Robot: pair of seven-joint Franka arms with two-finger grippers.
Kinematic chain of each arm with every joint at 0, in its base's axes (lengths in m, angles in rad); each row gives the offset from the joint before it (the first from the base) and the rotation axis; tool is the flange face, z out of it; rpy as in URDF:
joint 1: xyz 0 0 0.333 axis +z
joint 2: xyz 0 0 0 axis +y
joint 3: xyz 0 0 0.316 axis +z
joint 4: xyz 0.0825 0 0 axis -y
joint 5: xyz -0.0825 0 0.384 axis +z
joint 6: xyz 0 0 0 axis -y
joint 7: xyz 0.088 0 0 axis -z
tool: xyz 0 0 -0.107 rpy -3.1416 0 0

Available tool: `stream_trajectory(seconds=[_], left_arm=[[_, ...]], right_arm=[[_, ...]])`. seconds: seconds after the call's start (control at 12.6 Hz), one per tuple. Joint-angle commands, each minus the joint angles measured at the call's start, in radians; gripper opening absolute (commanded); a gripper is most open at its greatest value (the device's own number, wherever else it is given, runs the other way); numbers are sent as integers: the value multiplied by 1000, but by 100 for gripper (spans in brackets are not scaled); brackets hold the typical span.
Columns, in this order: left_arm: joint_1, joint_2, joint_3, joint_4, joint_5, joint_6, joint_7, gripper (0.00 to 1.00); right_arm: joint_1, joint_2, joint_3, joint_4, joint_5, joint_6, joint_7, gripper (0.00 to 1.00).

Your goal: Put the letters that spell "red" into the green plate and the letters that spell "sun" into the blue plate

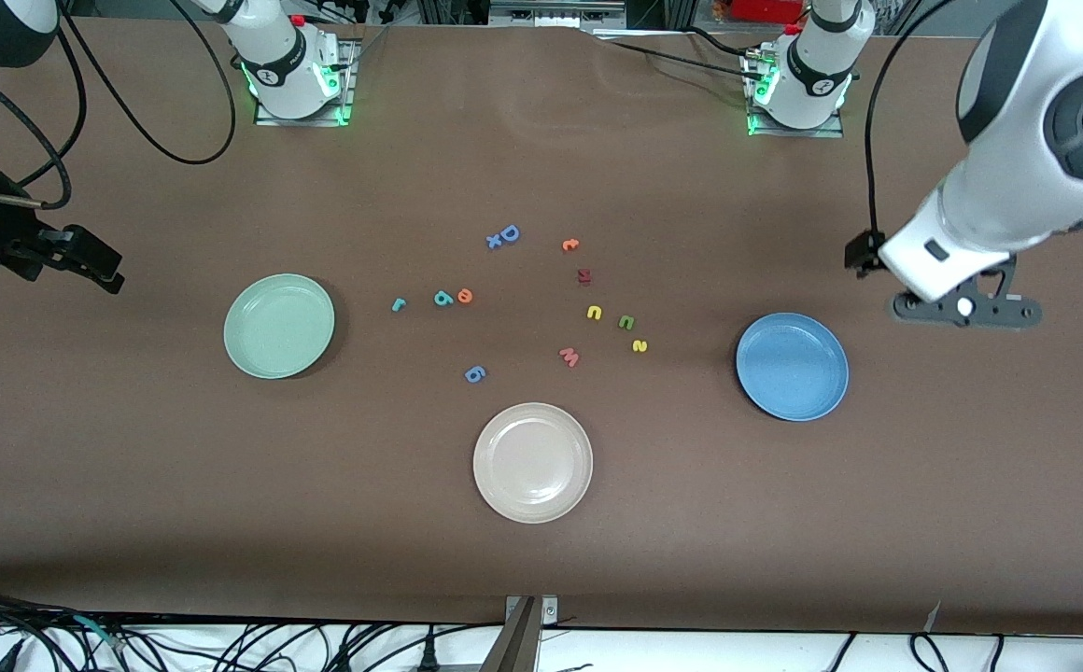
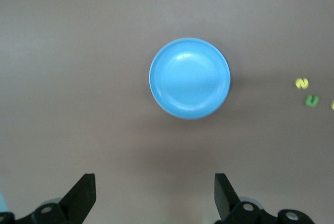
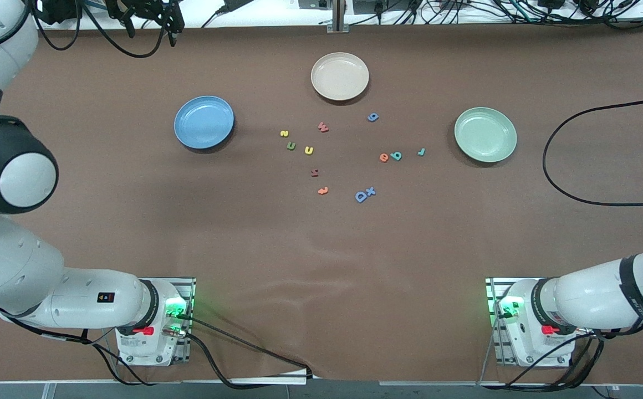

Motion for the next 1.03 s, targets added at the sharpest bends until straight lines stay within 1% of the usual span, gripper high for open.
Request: stream_trajectory(seconds=[0.0,0.08,0.24,0.32,0.4,0.55,0.63,0.71,0.87,0.95], left_arm=[[0,-108,1,23,-119,-112,9,100],[2,-128,5,45,-134,-119,11,100],[31,-133,21,80,-188,-120,12,100],[72,-133,21,80,-205,-120,23,100],[86,-133,29,83,-200,-119,44,100],[143,-132,44,82,-240,-100,110,100],[151,-133,47,80,-252,-58,118,100],[143,-138,66,70,-249,-21,126,100],[105,-149,106,45,-243,4,129,100],[61,-164,179,10,-254,42,132,100]], right_arm=[[-3,-13,7,4,3,-22,20,100],[-3,-13,7,4,8,-22,19,100],[-3,-13,7,4,8,-33,8,100],[-3,-15,9,4,8,-51,16,100],[-3,-16,9,4,8,-76,24,100],[-3,-18,7,4,8,-89,24,100],[-3,-19,6,4,8,-97,18,100],[-3,-19,6,4,7,-97,14,100],[-3,-19,7,1,2,-99,19,100],[-3,-18,9,1,2,-99,19,100]])
